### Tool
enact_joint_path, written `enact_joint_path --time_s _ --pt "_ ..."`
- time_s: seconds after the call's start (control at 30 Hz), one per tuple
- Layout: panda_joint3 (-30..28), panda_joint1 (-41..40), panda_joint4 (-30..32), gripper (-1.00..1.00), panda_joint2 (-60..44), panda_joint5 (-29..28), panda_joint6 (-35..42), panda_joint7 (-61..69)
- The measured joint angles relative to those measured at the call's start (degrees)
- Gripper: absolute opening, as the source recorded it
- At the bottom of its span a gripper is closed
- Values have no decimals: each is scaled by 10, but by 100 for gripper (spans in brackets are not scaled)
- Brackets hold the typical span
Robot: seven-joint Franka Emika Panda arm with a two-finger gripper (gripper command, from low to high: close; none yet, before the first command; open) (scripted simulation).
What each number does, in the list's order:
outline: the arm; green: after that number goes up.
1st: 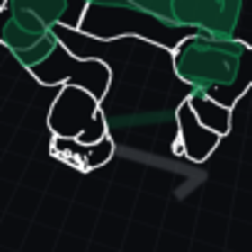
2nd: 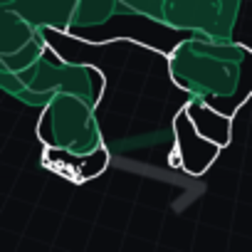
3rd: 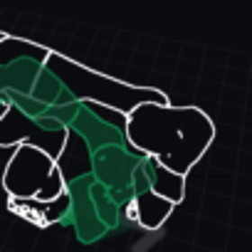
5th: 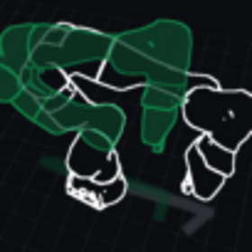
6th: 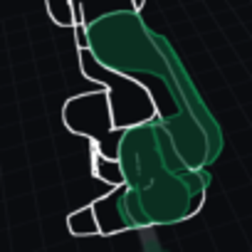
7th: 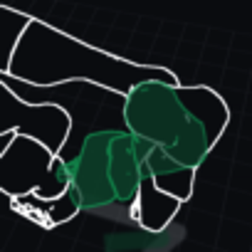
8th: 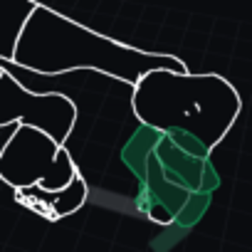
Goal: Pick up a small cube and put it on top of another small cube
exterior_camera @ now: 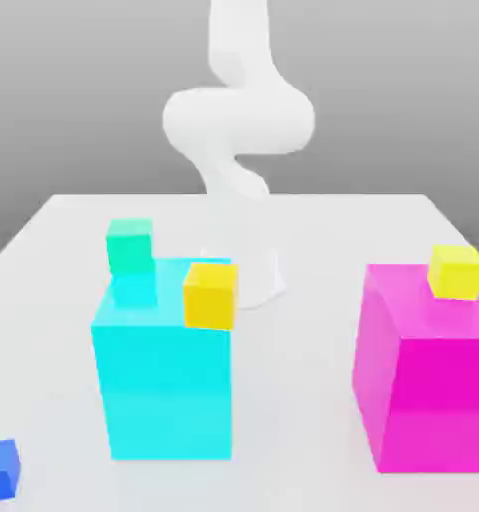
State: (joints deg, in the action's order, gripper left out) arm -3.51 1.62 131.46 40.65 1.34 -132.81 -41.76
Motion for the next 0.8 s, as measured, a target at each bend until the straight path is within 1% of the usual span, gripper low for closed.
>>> enact_joint_path --time_s 0.3,0.47,0.6,0.8 --pt "-123 45 -11 0 -188 72 -38 165" --pt "-173 49 -18 0 -293 128 -57 268" --pt "-198 35 -23 0 -378 172 -72 349" --pt "-204 -10 -30 0 -498 213 -99 453"
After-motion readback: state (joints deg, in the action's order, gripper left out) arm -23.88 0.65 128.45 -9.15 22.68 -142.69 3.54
